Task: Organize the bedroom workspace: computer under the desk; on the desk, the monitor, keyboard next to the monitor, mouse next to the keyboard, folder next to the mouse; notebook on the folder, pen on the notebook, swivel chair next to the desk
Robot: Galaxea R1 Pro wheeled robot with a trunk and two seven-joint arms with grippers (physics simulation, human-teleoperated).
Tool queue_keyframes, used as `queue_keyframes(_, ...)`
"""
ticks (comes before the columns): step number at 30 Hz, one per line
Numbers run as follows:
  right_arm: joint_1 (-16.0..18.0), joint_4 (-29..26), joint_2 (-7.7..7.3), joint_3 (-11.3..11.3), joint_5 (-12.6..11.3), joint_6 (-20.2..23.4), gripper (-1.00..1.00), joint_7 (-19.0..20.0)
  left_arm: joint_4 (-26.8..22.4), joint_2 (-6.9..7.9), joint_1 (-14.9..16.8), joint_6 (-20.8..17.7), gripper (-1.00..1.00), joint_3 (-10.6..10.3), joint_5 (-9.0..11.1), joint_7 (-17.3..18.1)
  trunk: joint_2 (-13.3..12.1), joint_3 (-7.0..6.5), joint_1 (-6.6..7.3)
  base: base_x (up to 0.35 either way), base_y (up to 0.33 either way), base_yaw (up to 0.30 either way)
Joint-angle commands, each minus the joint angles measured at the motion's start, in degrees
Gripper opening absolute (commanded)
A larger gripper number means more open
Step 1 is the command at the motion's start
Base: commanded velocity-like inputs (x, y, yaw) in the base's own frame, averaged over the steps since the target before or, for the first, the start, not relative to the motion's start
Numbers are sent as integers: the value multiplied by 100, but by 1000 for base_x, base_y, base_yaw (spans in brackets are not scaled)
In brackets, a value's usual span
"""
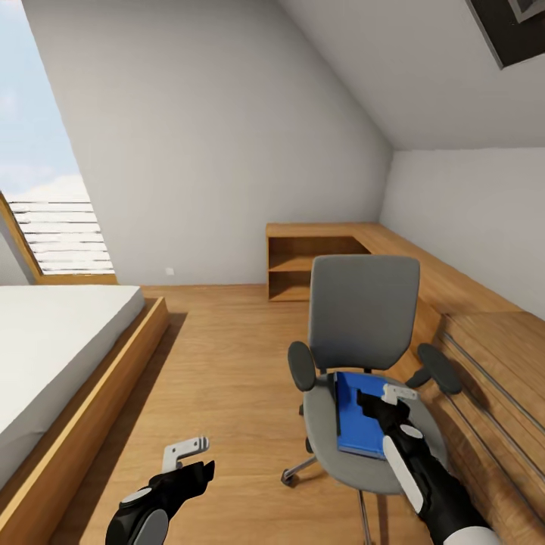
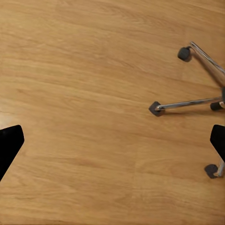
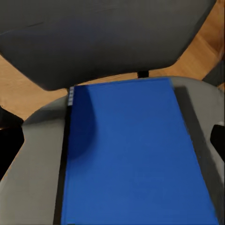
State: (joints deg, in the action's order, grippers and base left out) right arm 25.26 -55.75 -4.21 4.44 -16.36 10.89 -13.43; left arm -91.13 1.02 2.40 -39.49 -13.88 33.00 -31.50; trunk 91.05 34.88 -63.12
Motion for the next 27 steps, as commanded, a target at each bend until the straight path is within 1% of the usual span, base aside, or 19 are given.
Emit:
queue_keyframes(1,99,308,-110,17,-64,-161,100,29,-4,4,6,-6,100,-11,57,-64,45,24,-22,0,0,0)
queue_keyframes(2,194,507,-153,11,-72,-256,100,58,-4,4,6,-6,100,-11,57,-68,85,42,-44,0,0,0)
queue_keyframes(3,763,1424,-313,-3,-138,-606,100,186,-2,4,6,-6,100,-15,57,-72,125,60,-66,0,0,0)
queue_keyframes(4,917,1689,-345,-5,-165,-684,100,234,-2,4,6,-6,100,-16,57,-73,165,78,-88,0,0,0)
queue_keyframes(5,1214,2258,-400,-8,-234,-844,100,365,0,3,6,-6,100,-17,57,-74,205,96,-110,0,0,0)
queue_keyframes(6,2073,4120,-653,-7,-842,-1448,100,1398,20,-1,6,-2,100,-34,50,-65,205,96,-110,0,0,0)
queue_keyframes(7,2099,4181,-663,-6,-904,-1466,100,1471,21,0,6,-1,100,-29,50,-62,205,96,-110,0,0,0)
queue_keyframes(9,2176,4375,-690,-9,-1167,-1518,100,1759,21,13,6,6,100,-18,51,-42,205,96,-110,4,0,0)
queue_keyframes(13,2197,4595,-699,-5,-1375,-1531,100,2012,22,12,6,16,100,-26,42,-47,205,96,-110,148,-59,0)
queue_keyframes(16,2201,4724,-703,-4,-1583,-1471,100,2227,20,12,6,41,100,-33,40,-45,205,96,-110,236,-121,0)
queue_keyframes(21,2202,4771,-704,-4,-1763,-1398,100,2303,17,19,6,61,100,-40,38,-43,205,96,-110,94,-52,0)
queue_keyframes(27,2203,4848,-711,-33,-1812,-1373,100,2299,16,25,6,147,100,-37,34,-33,205,96,-110,150,-99,0)
